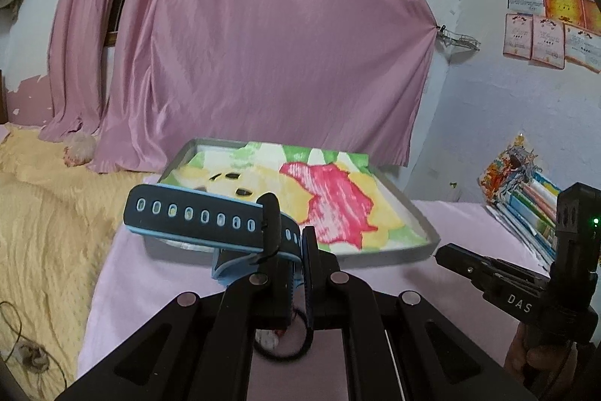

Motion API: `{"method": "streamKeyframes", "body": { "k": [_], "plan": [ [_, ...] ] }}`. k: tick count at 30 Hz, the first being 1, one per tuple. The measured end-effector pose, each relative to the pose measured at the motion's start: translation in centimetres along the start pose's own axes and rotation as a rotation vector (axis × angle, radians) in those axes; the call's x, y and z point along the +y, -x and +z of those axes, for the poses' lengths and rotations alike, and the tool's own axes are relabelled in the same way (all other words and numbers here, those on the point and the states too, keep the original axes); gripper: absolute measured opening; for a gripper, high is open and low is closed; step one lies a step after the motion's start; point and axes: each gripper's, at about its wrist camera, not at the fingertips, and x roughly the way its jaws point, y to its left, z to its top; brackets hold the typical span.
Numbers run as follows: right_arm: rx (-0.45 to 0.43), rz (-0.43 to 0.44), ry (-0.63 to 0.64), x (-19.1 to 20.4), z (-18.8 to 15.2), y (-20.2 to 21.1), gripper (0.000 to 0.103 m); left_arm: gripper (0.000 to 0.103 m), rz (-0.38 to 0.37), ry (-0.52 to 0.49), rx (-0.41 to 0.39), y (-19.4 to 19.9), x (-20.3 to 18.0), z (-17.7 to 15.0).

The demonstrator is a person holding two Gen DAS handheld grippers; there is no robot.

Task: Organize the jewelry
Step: 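Carry the blue watch with the left tool while the right tool carries the earring to the tray, then lower and release the blue watch in the tray while the right tool drops the earring beside it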

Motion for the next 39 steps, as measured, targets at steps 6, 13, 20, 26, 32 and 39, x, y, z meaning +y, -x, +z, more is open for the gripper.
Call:
{"method": "streamKeyframes", "body": {
  "k": [6,13,20,26,32,39],
  "plan": [
    [0.003,0.016,-0.009,-0.1,2.0,-2.2,0.01,0.004,-0.054,0.007,0.039,-2.8,0.7,1.5],
    [0.06,0.02,-0.001,0.0,3.5,-6.2,0.01,0.004,-0.085,0.013,0.114,-6.6,1.0,2.7],
    [0.133,0.009,0.006,0.0,3.4,-9.2,0.01,0.004,-0.121,0.073,0.242,-10.3,2.3,2.4],
    [0.192,0.004,-0.001,-0.4,3.1,-11.0,0.01,0.004,-0.126,0.071,0.292,-11.9,2.3,1.9],
    [0.245,-0.011,0.007,-0.2,3.0,-12.2,0.01,0.005,-0.125,0.072,0.32,-12.6,2.4,1.7],
    [0.271,-0.026,0.02,0.1,2.8,-12.7,0.01,0.005,-0.113,0.075,0.342,-13.0,2.6,1.5]
  ]
}}
